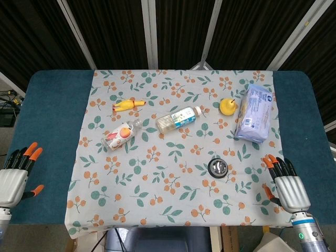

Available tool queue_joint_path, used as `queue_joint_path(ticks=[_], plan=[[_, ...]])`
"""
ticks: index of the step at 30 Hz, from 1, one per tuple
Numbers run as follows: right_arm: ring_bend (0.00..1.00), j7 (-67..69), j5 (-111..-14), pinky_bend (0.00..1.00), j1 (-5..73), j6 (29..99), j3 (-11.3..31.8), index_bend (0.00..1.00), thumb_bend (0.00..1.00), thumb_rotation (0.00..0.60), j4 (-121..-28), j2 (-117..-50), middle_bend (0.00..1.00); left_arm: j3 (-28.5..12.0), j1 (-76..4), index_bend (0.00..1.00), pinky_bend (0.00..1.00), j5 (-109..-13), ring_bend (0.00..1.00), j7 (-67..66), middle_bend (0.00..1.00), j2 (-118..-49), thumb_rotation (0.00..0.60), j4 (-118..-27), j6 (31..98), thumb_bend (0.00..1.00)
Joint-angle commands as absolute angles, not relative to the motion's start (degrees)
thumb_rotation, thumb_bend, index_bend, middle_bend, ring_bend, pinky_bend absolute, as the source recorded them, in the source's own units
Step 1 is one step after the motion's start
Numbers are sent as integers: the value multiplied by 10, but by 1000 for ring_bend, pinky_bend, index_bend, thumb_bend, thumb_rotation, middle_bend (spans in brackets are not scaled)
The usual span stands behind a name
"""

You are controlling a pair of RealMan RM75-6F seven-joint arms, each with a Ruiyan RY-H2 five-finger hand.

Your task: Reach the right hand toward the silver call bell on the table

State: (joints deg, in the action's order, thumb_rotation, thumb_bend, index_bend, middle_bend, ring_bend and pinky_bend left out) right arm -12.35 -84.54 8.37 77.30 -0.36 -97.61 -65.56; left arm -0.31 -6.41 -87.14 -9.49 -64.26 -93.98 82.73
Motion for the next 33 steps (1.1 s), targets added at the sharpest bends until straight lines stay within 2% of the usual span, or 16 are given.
queue_joint_path(ticks=[1, 13, 23, 33], plan=[[0, -124, -847, 0, 83, 774, -4, 0, 425, 600, -976, -656, 0, -3, -65, 0, 0, -871, 0, -96, 0, -643, 600, -941, 827, 88], [0, -135, -860, 0, 97, 764, 2, 0, 424, 600, -976, -672, 0, -6, -65, 0, 0, -871, 0, -97, 0, -644, 600, -940, 830, 88], [0, -199, -828, 0, 137, 702, 16, 0, 425, 600, -988, -718, 0, -6, -64, 0, 0, -875, 0, -97, 0, -645, 600, -939, 835, 89], [0, -262, -802, 0, 155, 674, 11, 0, 424, 600, -983, -762, 0, -5, -64, 0, 0, -873, 0, -95, 0, -645, 600, -938, 831, 88]])
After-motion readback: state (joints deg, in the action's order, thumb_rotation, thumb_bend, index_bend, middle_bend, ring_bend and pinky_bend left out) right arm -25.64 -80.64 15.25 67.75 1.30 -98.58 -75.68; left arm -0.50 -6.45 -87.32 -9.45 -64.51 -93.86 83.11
